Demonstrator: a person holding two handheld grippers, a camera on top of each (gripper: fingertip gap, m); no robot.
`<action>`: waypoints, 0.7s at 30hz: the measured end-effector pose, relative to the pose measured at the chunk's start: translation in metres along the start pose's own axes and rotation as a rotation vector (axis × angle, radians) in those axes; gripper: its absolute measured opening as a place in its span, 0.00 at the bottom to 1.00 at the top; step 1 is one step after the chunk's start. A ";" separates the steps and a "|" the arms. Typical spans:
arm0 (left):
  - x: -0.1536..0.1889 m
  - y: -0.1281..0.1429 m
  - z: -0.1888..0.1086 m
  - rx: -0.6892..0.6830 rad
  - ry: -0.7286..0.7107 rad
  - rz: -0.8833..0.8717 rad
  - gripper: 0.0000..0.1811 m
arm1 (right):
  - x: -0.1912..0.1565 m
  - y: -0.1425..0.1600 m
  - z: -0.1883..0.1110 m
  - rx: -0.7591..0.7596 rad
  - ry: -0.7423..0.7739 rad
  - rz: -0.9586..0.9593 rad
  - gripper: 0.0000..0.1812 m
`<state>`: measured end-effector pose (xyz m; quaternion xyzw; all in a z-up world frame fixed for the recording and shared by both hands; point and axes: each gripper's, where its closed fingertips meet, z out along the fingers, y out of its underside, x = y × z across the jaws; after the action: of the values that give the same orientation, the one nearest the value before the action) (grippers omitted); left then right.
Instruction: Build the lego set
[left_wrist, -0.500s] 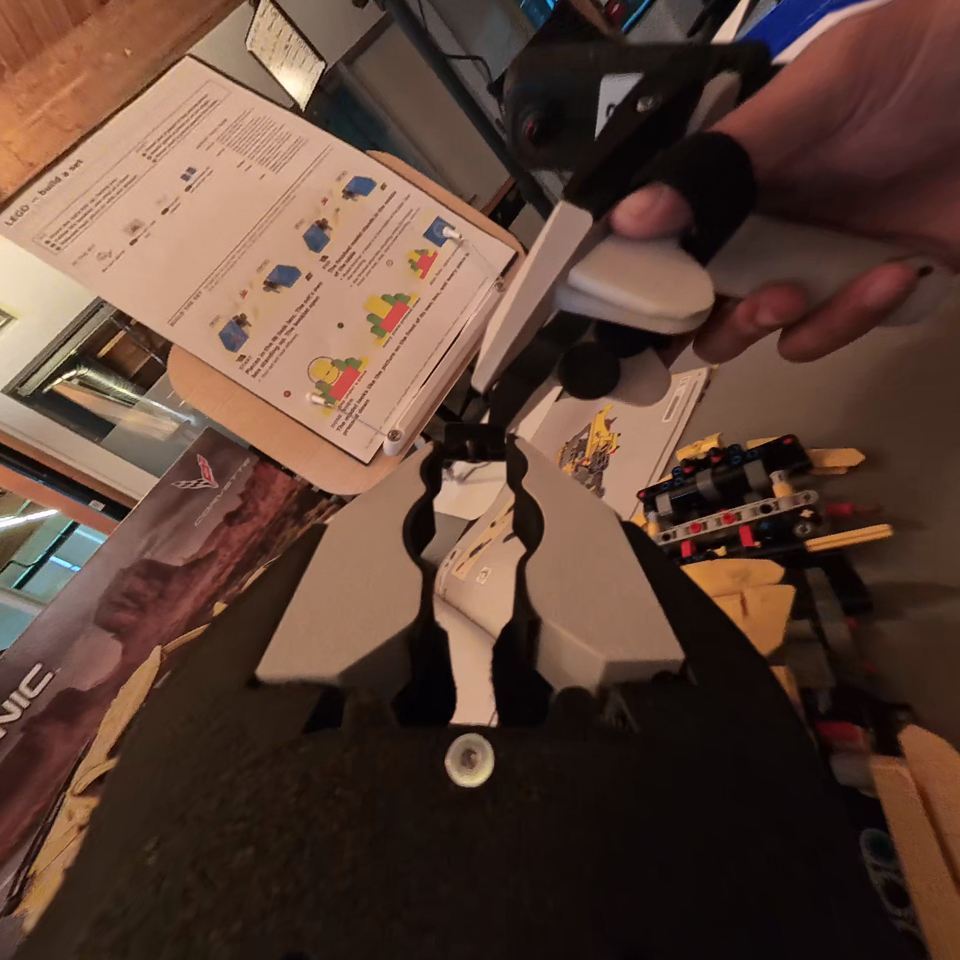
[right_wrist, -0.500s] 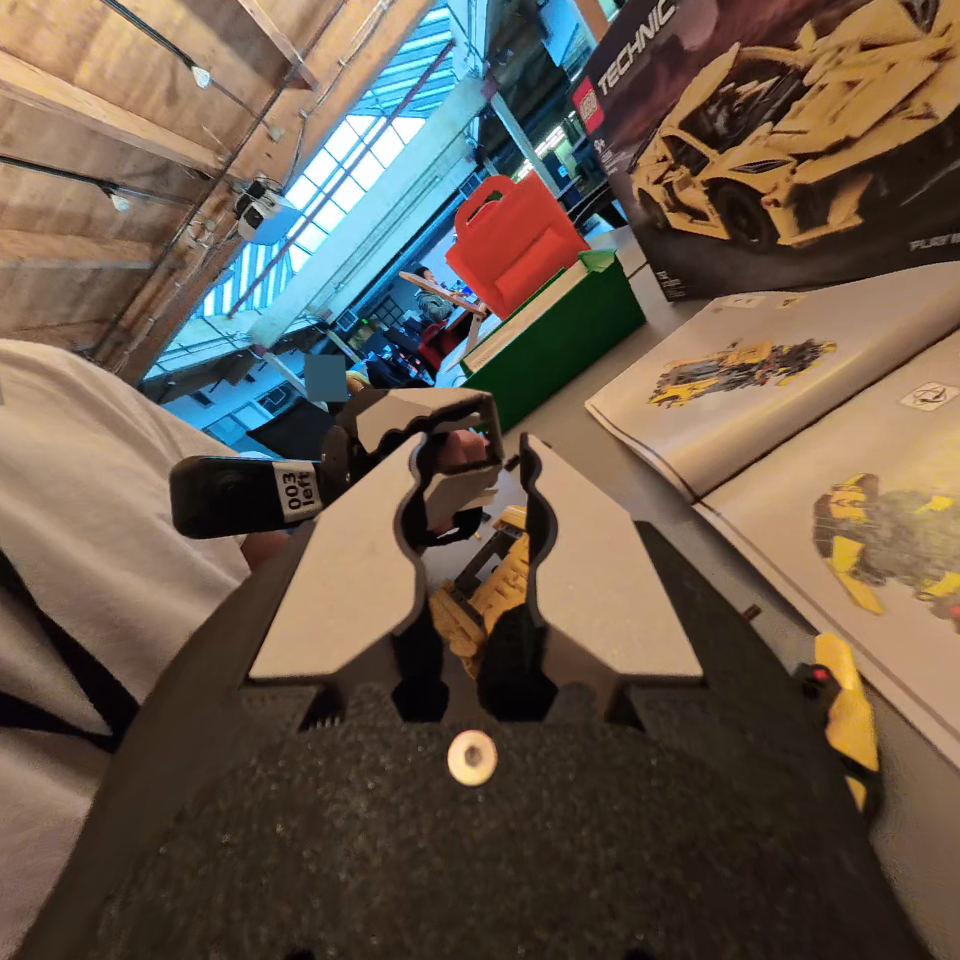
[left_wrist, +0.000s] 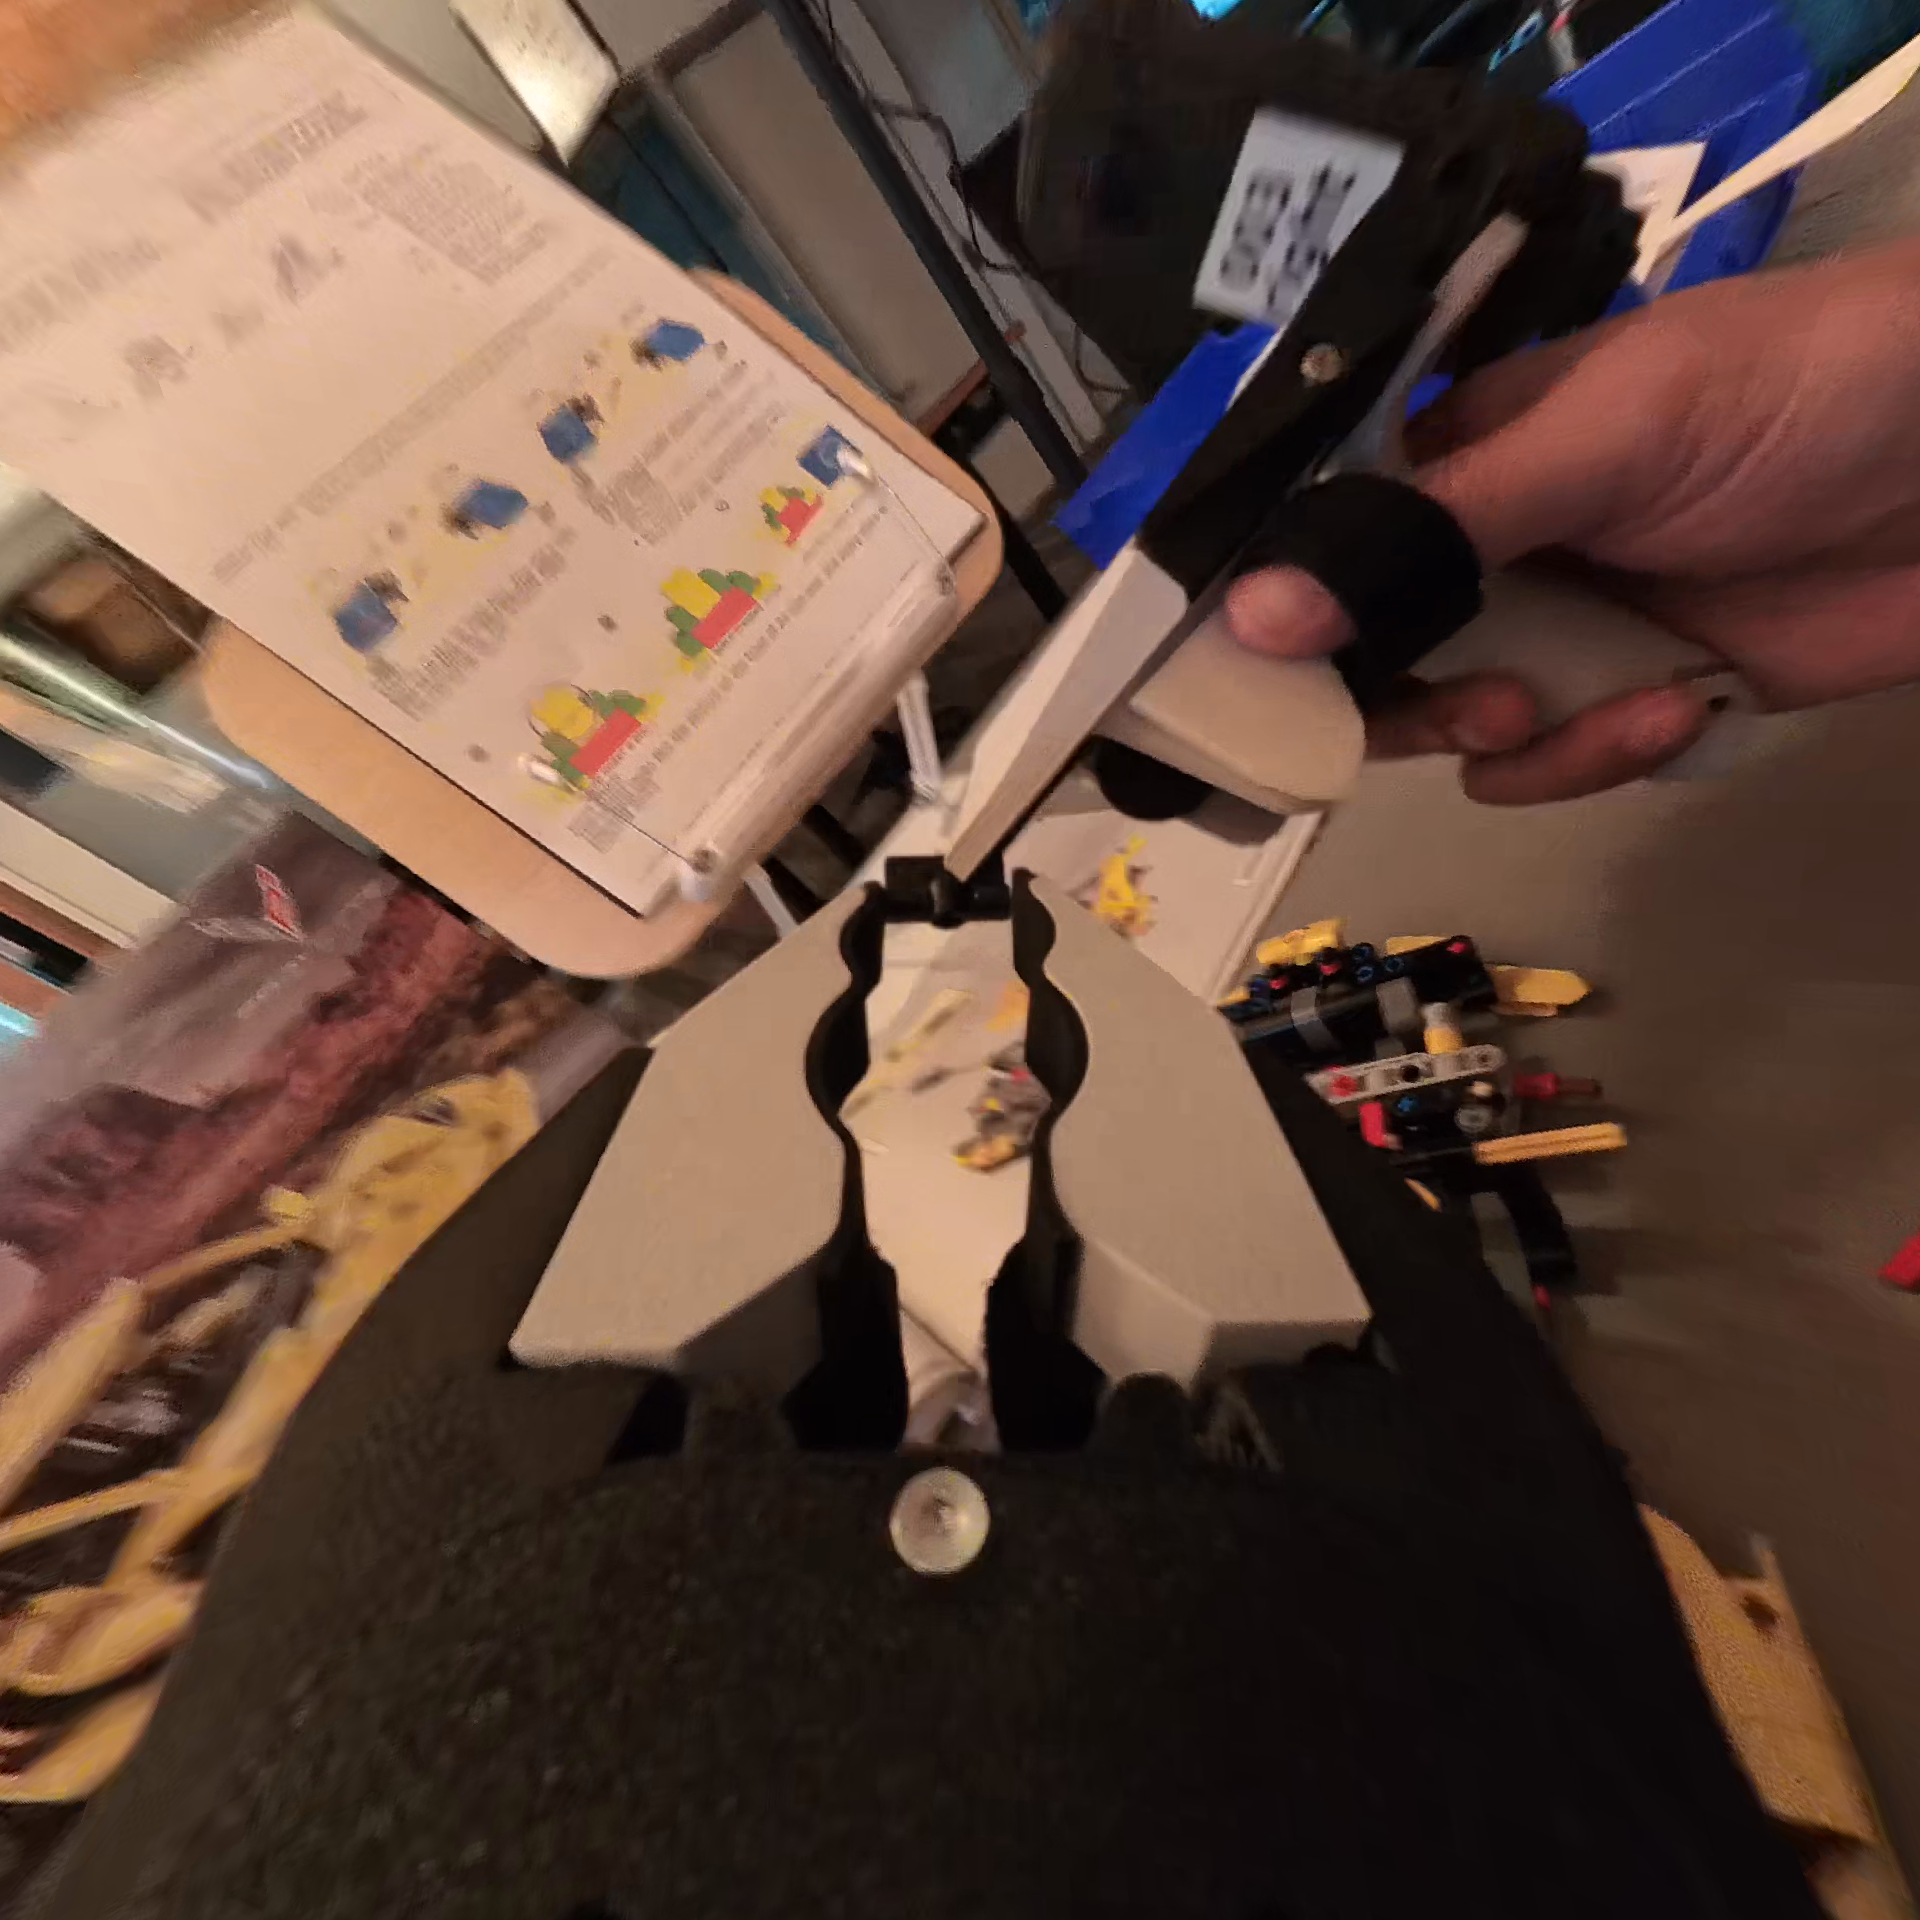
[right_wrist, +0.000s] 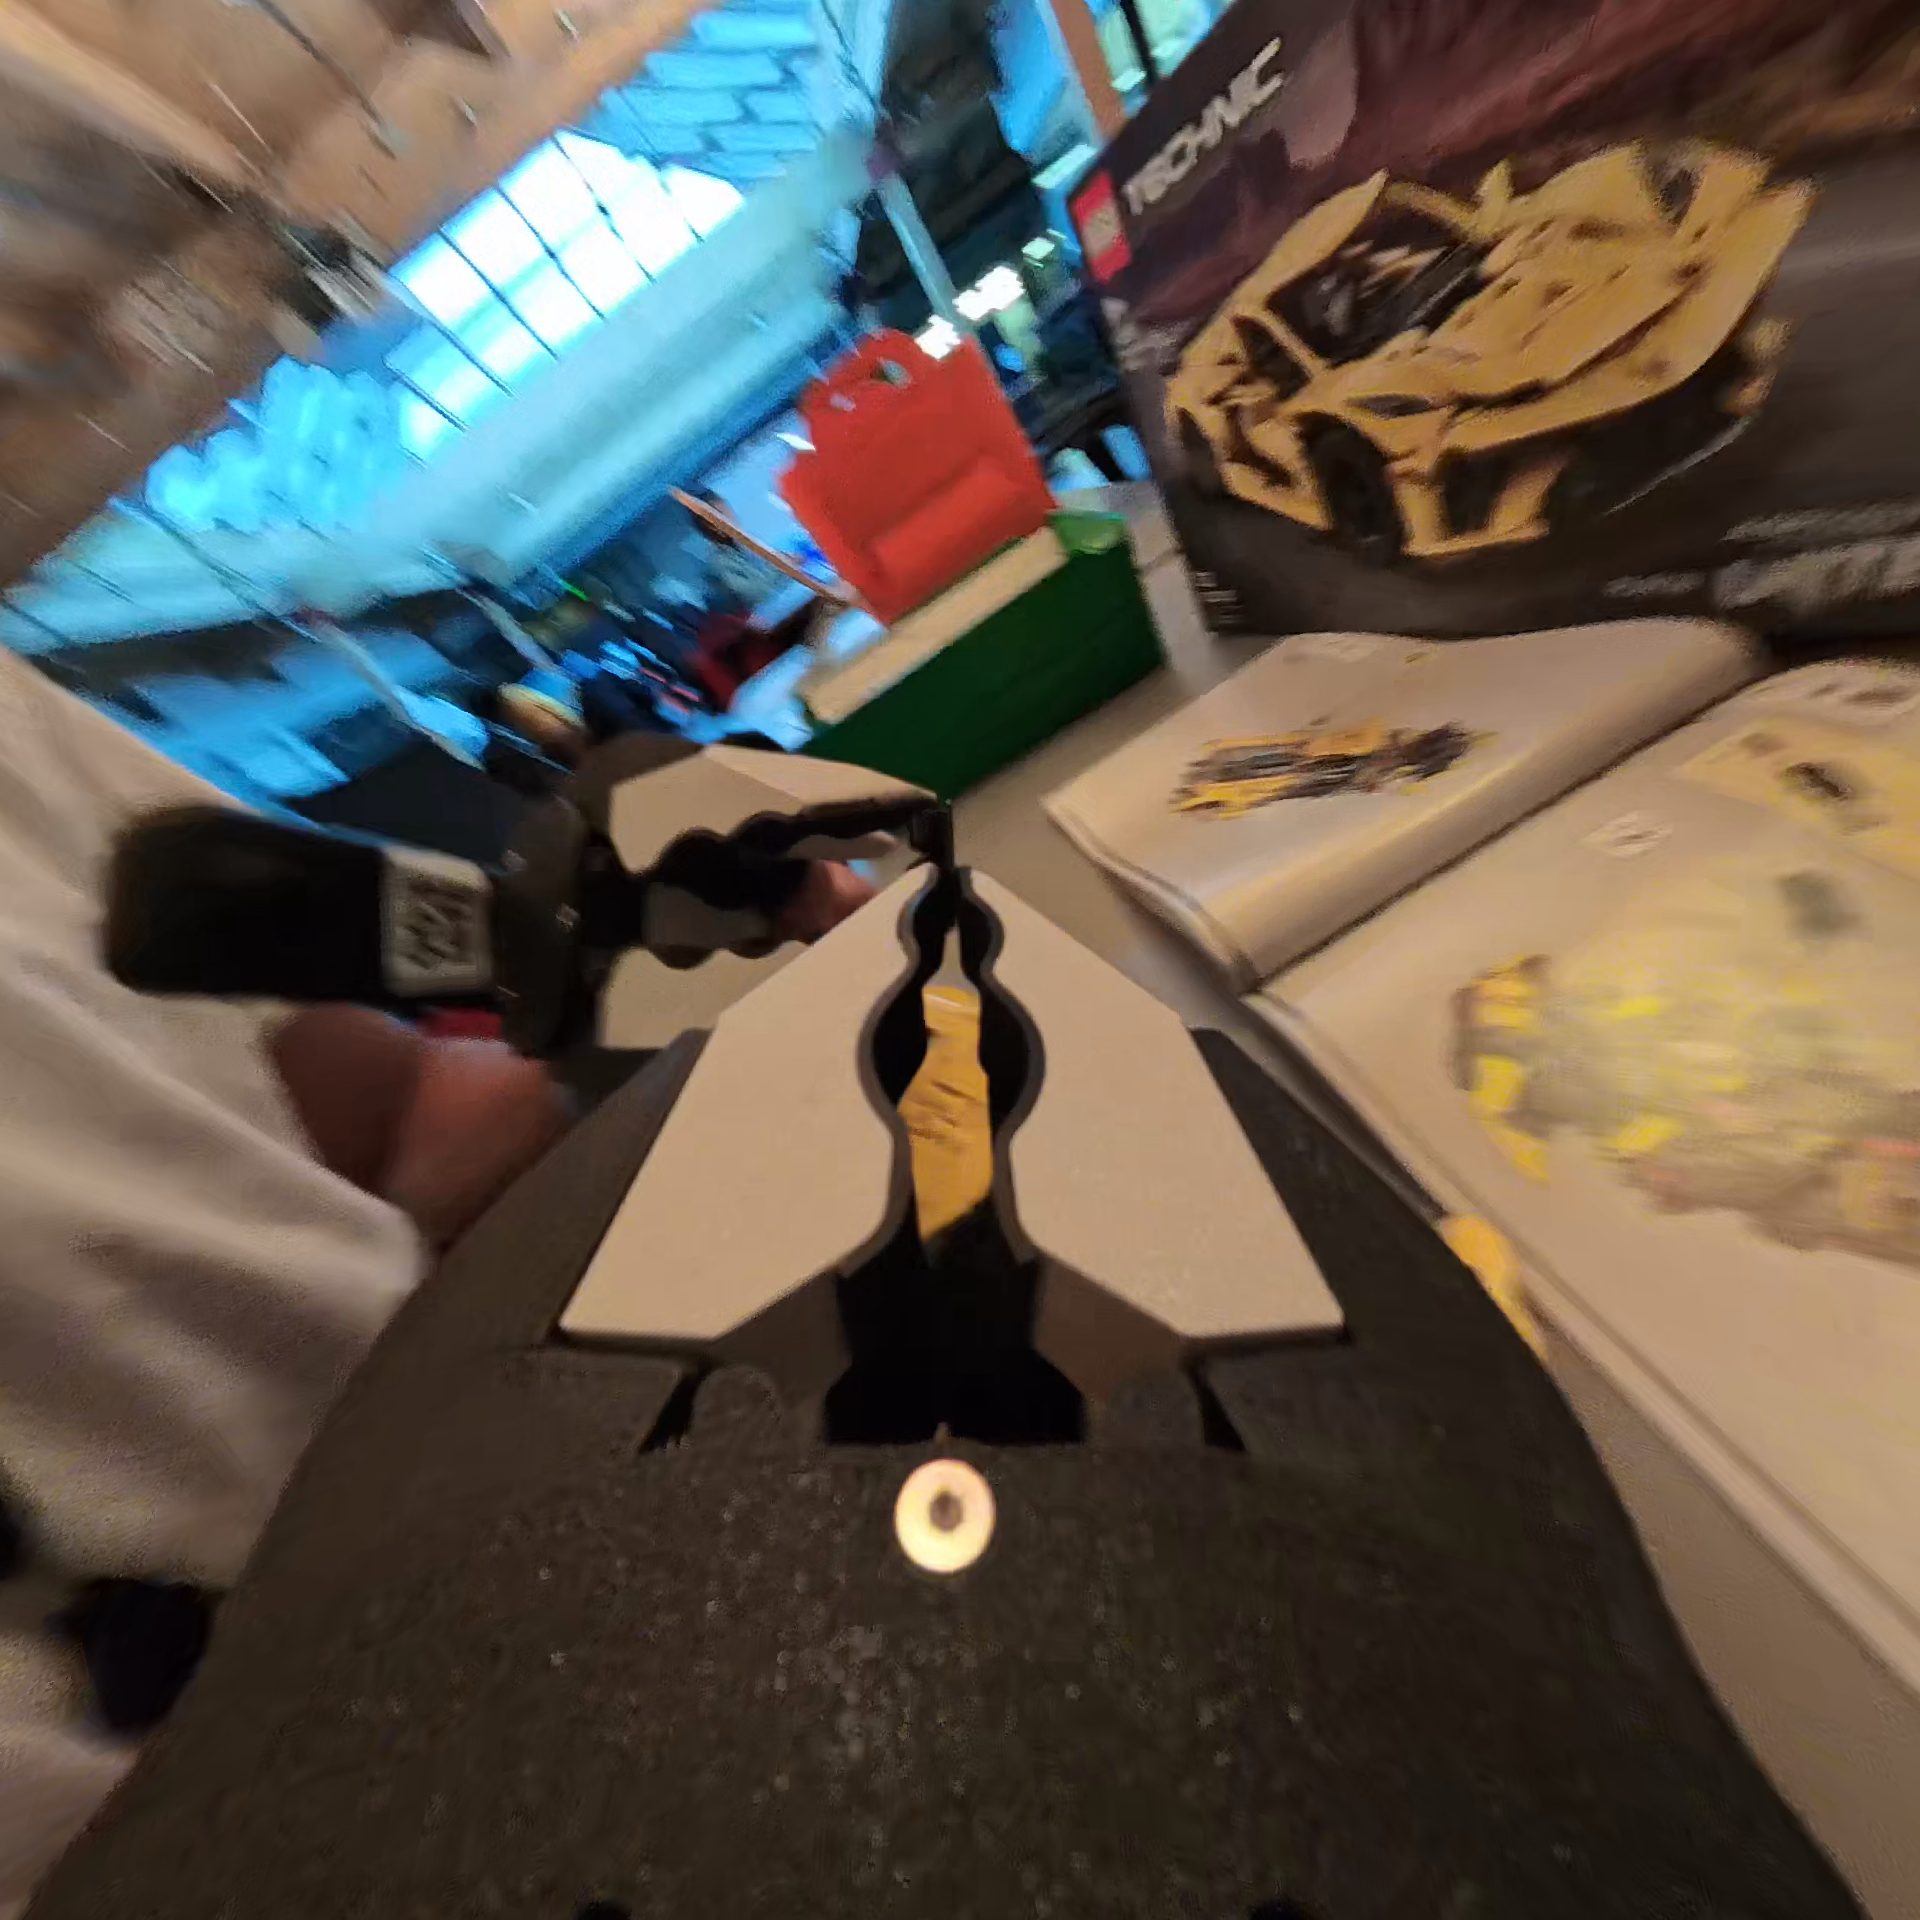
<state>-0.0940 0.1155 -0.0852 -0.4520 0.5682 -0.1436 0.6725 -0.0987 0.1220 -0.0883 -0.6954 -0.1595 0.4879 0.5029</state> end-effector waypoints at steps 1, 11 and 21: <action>0.003 0.005 0.001 -0.025 0.041 -0.066 0.14 | 0.006 0.001 -0.001 -0.032 0.086 -0.102 0.00; -0.001 -0.004 -0.014 0.084 0.571 -1.141 0.13 | -0.004 0.002 -0.006 -0.183 0.426 -1.016 0.00; 0.001 -0.010 -0.025 0.116 0.673 -1.182 0.04 | -0.030 -0.001 0.005 -0.151 0.467 -1.293 0.00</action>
<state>-0.1129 0.0984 -0.0766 -0.5804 0.3955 -0.6496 0.2910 -0.1167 0.1032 -0.0721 -0.5806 -0.4632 -0.0850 0.6641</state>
